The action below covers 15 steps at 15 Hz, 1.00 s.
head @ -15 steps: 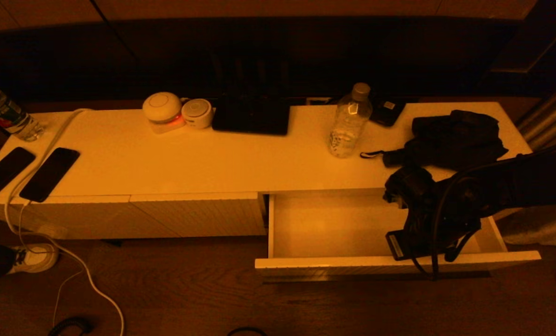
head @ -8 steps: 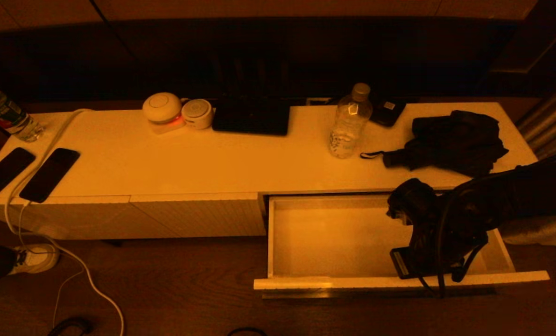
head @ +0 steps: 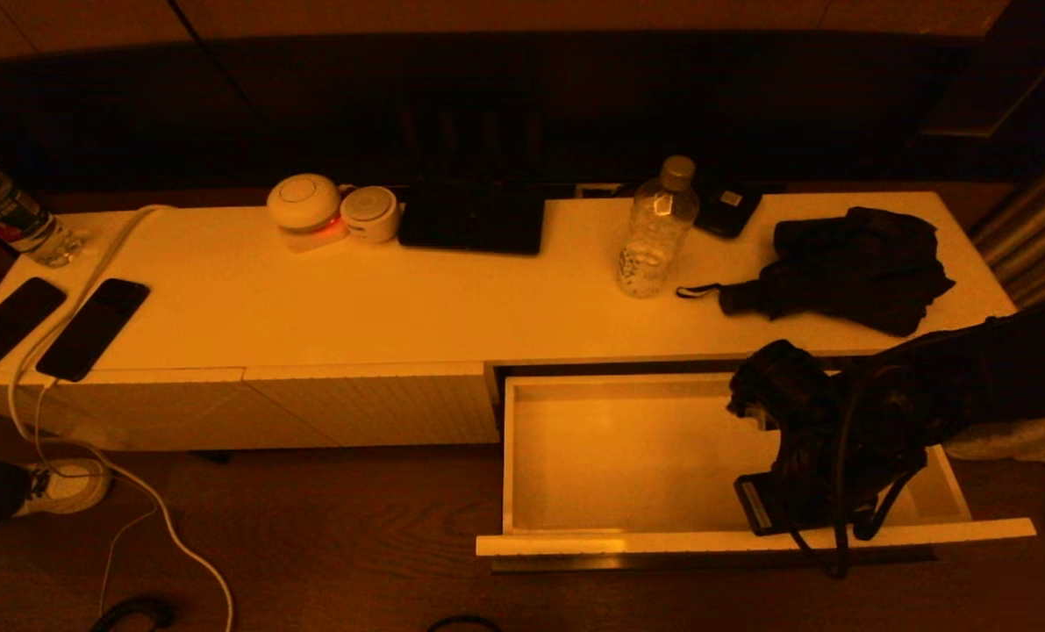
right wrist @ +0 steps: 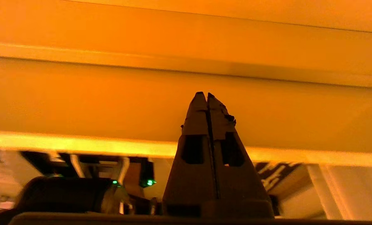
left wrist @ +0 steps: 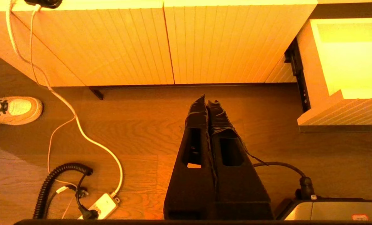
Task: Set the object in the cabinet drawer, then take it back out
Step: Open the drawer, then put the umbrella in the drawer
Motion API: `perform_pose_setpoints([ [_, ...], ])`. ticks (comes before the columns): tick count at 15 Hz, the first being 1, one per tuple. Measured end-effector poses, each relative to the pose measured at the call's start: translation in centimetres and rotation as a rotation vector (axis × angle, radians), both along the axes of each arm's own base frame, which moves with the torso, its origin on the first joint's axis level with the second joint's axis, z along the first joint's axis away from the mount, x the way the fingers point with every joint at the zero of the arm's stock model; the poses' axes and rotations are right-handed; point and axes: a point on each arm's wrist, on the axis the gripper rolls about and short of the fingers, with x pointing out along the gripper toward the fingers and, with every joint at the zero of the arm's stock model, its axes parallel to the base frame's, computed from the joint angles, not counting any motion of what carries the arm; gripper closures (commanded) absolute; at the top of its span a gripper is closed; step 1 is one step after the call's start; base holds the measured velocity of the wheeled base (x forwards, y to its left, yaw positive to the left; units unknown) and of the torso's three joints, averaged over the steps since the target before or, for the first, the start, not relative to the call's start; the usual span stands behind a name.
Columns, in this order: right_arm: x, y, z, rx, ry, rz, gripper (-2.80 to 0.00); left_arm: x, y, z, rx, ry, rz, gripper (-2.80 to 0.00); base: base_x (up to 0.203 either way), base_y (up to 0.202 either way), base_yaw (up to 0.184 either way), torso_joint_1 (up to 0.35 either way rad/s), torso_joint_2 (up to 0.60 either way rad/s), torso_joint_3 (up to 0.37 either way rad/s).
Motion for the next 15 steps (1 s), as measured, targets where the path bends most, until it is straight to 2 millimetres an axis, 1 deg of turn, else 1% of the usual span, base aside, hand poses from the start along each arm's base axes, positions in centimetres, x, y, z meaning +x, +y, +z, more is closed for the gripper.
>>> perform_pose_setpoints([
  [2, 0.5, 0.2, 1.3, 0.039, -0.118, -0.021, 0.00, 0.0, 0.0, 0.0, 0.000, 0.000, 0.000, 0.00, 0.000, 0.000, 0.000, 0.000, 0.00, 0.000],
  [3, 0.9, 0.1, 2.5, 0.054, -0.208, -0.031, 0.00, 0.0, 0.0, 0.0, 0.000, 0.000, 0.000, 0.00, 0.000, 0.000, 0.000, 0.000, 0.00, 0.000],
  [5, 0.8, -0.2, 4.8, 0.029, -0.347, -0.020, 0.00, 0.0, 0.0, 0.0, 0.000, 0.000, 0.000, 0.00, 0.000, 0.000, 0.000, 0.000, 0.00, 0.000],
  [6, 0.3, -0.7, 6.1, -0.008, -0.393, 0.016, 0.00, 0.0, 0.0, 0.0, 0.000, 0.000, 0.000, 0.00, 0.000, 0.000, 0.000, 0.000, 0.00, 0.000],
  [11, -2.9, -4.0, 12.0, -0.254, -0.569, 0.321, 0.00, 0.0, 0.0, 0.0, 0.000, 0.000, 0.000, 0.00, 0.000, 0.000, 0.000, 0.000, 0.00, 0.000],
  [13, -4.0, -5.4, 13.4, -0.406, -0.596, 0.480, 0.00, 0.0, 0.0, 0.0, 0.000, 0.000, 0.000, 0.00, 0.000, 0.000, 0.000, 0.000, 0.00, 0.000],
  [15, -5.0, -6.5, 14.2, -0.580, -0.589, 0.662, 0.00, 0.0, 0.0, 0.0, 0.000, 0.000, 0.000, 0.00, 0.000, 0.000, 0.000, 0.000, 0.00, 0.000],
])
